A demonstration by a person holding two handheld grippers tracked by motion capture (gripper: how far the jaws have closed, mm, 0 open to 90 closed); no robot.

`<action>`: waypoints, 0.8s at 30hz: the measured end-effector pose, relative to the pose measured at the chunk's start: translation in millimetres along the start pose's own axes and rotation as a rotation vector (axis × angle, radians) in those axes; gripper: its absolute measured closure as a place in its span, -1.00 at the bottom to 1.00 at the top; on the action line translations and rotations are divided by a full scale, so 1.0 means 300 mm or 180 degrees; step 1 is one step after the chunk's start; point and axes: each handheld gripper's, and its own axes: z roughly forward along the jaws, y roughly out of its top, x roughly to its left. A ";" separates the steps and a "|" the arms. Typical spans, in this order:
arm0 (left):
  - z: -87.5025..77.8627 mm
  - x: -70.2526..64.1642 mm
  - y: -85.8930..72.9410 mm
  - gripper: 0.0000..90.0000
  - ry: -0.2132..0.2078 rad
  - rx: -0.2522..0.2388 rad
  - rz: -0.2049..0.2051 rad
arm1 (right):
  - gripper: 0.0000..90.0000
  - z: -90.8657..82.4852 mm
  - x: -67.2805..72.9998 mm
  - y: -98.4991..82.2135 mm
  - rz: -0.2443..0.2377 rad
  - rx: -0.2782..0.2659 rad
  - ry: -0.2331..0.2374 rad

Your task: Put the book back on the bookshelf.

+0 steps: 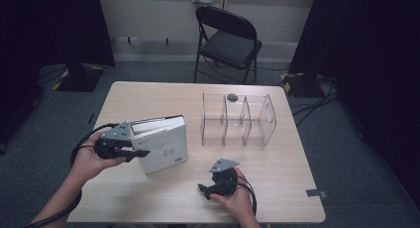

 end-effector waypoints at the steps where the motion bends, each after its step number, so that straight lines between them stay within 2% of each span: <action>1: 0.001 -0.001 -0.001 0.65 0.0008 -0.0011 -0.0018 | -0.74 0.000 0.000 0.000 0.0001 -0.0001 0.0000; 6: 0.000 -0.003 -0.002 0.62 0.0062 0.0007 -0.0005 | -0.71 0.000 0.001 0.005 -0.0018 0.0023 0.0004; 8: 0.003 -0.006 -0.003 0.58 0.0087 -0.0003 -0.0021 | -0.68 -0.001 0.004 0.015 0.0001 0.0102 0.0007; 9: 0.002 -0.005 -0.003 0.56 0.0104 0.0023 -0.0018 | -0.67 0.000 0.003 0.019 -0.0040 0.0110 0.0016; 10: 0.005 -0.005 -0.006 0.51 0.0112 -0.0013 -0.0029 | -0.63 0.000 0.007 0.024 -0.0061 0.0137 0.0036; 12: 0.005 -0.005 -0.009 0.46 0.0126 0.0016 -0.0025 | -0.60 0.000 0.007 0.031 -0.0102 0.0140 0.0068; 14: 0.007 -0.009 -0.012 0.43 0.0139 0.0004 -0.0036 | -0.60 0.000 0.009 0.036 -0.0064 0.0155 0.0135; 16: 0.010 -0.010 -0.017 0.42 0.0143 0.0019 -0.0033 | -0.60 0.001 0.007 0.046 -0.0175 0.0142 0.0147; 24: 0.012 -0.012 -0.038 0.32 0.0194 -0.0024 -0.0110 | -0.60 0.000 -0.005 0.095 -0.0331 0.0267 0.0301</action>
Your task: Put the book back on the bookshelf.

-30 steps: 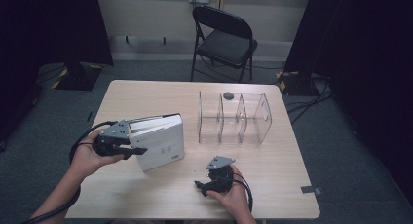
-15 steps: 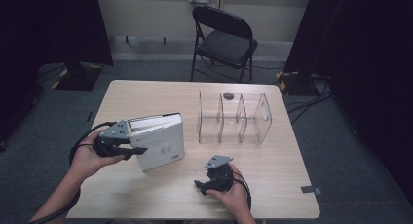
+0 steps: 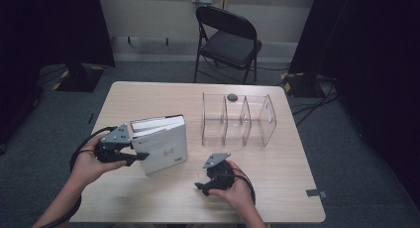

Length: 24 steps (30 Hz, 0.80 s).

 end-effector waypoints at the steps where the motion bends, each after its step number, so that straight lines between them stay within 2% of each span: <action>1: 0.001 0.000 -0.004 0.31 -0.0018 -0.0015 -0.0043 | -0.59 -0.002 -0.002 0.006 -0.0015 0.0030 0.0004; 3: 0.000 -0.002 -0.012 0.27 0.0005 -0.0023 -0.0058 | -0.59 -0.004 -0.008 0.023 -0.0016 0.0022 0.0064; 7: 0.000 -0.007 -0.026 0.24 0.0009 -0.0041 -0.0099 | -0.58 -0.012 -0.015 0.044 -0.0028 0.0029 0.0091; 12: -0.005 -0.009 -0.046 0.19 0.0044 -0.0015 -0.0114 | -0.58 -0.028 -0.025 0.098 -0.0115 0.0003 0.0129; 14: -0.003 -0.012 -0.052 0.18 0.0036 -0.0052 -0.0146 | -0.58 -0.031 -0.030 0.115 -0.0163 0.0015 0.0137; 19: -0.004 -0.017 -0.068 0.09 0.0075 -0.0022 -0.0167 | -0.58 -0.050 -0.052 0.169 -0.0180 -0.0046 0.0247; 24: -0.001 -0.018 -0.083 0.03 0.0100 0.0002 -0.0213 | -0.58 -0.060 -0.057 0.205 -0.0268 -0.0009 0.0245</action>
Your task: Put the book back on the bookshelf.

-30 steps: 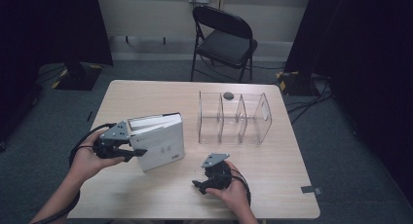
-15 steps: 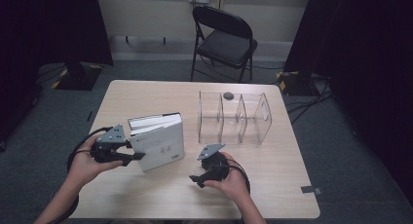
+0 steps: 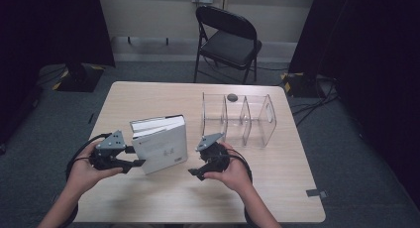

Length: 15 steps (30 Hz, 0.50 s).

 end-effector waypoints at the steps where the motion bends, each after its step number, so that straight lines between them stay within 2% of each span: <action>1: 0.001 -0.002 -0.006 0.02 -0.0007 0.0014 -0.0003 | -0.58 -0.006 -0.006 0.017 -0.0060 0.0069 -0.0008; 8: 0.015 -0.010 -0.016 -0.07 -0.0012 0.0012 -0.0064 | -0.58 -0.035 -0.037 0.075 -0.0088 0.0050 0.0032; 12: 0.015 -0.010 -0.022 -0.08 -0.0010 0.0021 -0.0053 | -0.58 -0.051 -0.052 0.105 -0.0114 0.0010 0.0041; 15: 0.018 -0.012 -0.033 -0.13 -0.0002 -0.0001 -0.0055 | -0.58 -0.067 -0.069 0.145 -0.0164 0.0049 0.0003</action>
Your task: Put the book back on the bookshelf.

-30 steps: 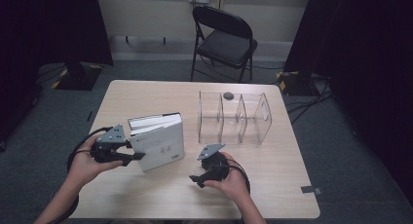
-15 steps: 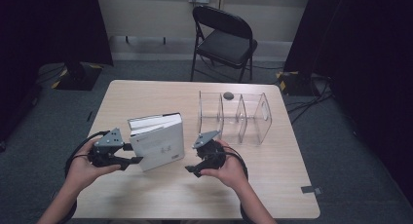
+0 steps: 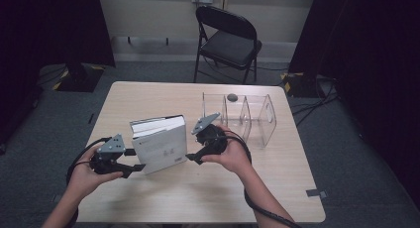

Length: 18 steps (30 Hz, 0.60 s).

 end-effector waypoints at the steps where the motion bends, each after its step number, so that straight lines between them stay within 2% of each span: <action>1: 0.000 0.000 0.000 -0.14 0.0000 0.0000 0.0000 | -0.58 0.000 0.000 0.000 0.0000 0.0000 0.0000; 5: -0.001 -0.001 -0.009 -0.18 0.0026 0.0038 -0.0014 | -0.58 -0.007 -0.011 0.034 -0.0043 -0.0024 0.0020; 12: 0.011 -0.006 -0.024 -0.26 0.0038 0.0011 -0.0067 | -0.58 -0.020 -0.040 0.104 -0.0086 -0.0041 0.0063; 16: 0.019 -0.009 -0.029 -0.29 0.0040 0.0046 -0.0056 | -0.58 -0.022 -0.046 0.130 -0.0091 -0.0049 0.0068; 18: 0.022 -0.007 -0.032 -0.30 0.0052 0.0061 -0.0040 | -0.56 -0.020 -0.055 0.144 -0.0118 -0.0089 0.0120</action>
